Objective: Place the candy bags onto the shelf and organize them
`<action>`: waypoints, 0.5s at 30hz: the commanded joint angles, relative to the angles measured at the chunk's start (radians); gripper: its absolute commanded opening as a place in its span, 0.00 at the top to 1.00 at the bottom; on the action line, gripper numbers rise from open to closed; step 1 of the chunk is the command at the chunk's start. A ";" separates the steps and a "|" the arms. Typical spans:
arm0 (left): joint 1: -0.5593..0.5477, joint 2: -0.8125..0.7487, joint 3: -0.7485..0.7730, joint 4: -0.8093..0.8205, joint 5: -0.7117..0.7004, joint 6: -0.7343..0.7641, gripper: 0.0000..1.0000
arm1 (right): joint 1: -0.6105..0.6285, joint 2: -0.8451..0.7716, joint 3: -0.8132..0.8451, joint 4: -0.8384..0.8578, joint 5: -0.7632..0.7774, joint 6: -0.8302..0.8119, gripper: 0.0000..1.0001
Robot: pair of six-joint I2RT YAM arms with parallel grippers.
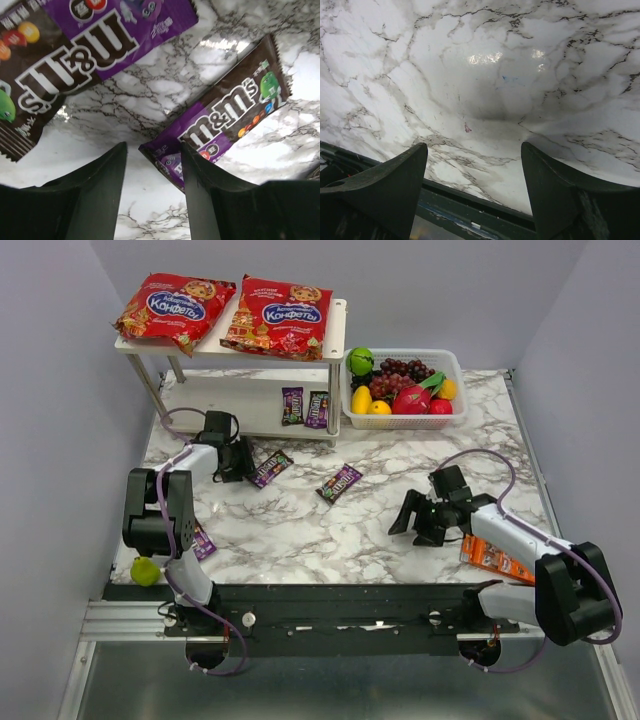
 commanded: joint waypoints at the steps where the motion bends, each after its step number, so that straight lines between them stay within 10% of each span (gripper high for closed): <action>1: 0.007 0.020 -0.034 0.020 0.028 -0.041 0.42 | -0.007 -0.032 -0.029 -0.003 0.006 0.014 0.16; 6: 0.007 0.017 -0.067 0.044 0.063 -0.101 0.46 | -0.005 -0.049 -0.043 -0.003 0.006 0.017 0.16; 15: 0.011 0.010 -0.093 0.072 0.094 -0.177 1.00 | -0.005 -0.072 -0.049 -0.011 0.010 0.012 0.16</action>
